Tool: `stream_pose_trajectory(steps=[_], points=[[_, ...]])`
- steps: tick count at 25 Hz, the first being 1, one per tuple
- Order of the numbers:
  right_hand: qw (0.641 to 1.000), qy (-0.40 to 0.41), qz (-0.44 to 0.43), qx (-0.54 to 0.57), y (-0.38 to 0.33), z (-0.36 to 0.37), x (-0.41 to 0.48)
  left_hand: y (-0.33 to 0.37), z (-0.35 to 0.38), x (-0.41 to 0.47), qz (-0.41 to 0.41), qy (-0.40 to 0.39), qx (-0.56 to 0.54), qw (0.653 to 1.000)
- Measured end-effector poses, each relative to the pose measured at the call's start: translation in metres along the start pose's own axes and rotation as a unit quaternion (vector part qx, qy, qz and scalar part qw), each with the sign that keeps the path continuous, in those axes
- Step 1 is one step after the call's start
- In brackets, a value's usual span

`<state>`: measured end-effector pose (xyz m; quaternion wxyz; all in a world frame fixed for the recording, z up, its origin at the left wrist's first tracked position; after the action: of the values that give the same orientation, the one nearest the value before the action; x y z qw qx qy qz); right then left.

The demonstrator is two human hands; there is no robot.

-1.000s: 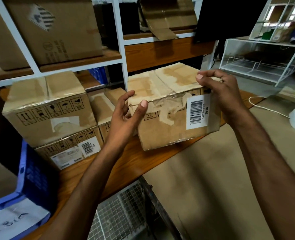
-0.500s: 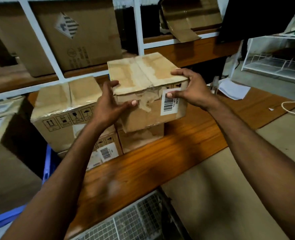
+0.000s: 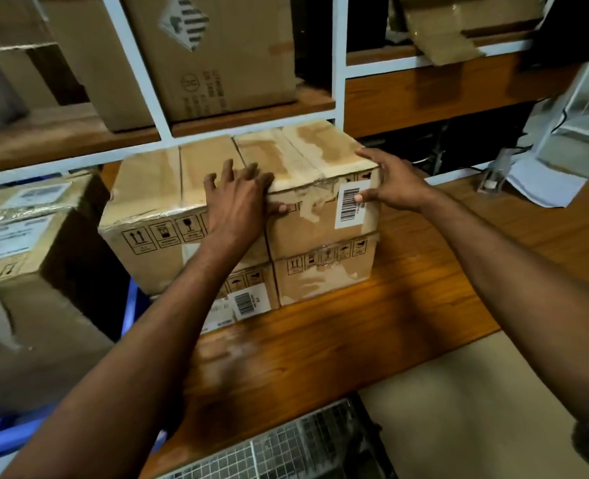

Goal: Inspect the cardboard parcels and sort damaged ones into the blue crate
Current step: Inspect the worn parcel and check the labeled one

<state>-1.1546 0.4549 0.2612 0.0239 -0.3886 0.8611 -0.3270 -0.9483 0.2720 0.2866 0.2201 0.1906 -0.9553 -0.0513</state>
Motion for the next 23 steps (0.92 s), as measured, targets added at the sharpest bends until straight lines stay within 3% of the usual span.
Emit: stream_pose_trajectory(steps=[4, 13, 18, 23], points=[[1.000, 0.003, 0.006, -0.027, -0.002, 0.001, 0.006, 0.001, 0.002, 0.002, -0.005, 0.020, -0.011, 1.000], [0.992, 0.059, 0.046, -0.102, -0.007, 0.009, -0.005, -0.003, 0.003, 0.002, 0.003, -0.029, -0.008, 1.000], [0.991, 0.037, 0.056, -0.112, -0.008, 0.012, -0.010, -0.012, 0.004, 0.000, 0.018, -0.109, 0.000, 0.994], [0.983, 0.078, 0.064, -0.152, -0.006, 0.014, -0.012, -0.028, -0.004, -0.012, 0.027, -0.074, 0.019, 0.997]])
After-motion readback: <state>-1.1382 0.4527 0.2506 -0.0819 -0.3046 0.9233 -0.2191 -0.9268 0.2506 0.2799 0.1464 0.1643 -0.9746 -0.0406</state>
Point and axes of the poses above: each hand's wrist, its own x-axis towards the middle knuckle, its own z-axis out of the palm, y = z × x, the point moved 9 cm from there along x, towards the middle knuckle, and after that the axes turned 14 degrees about -x, right-handed, at the moved point
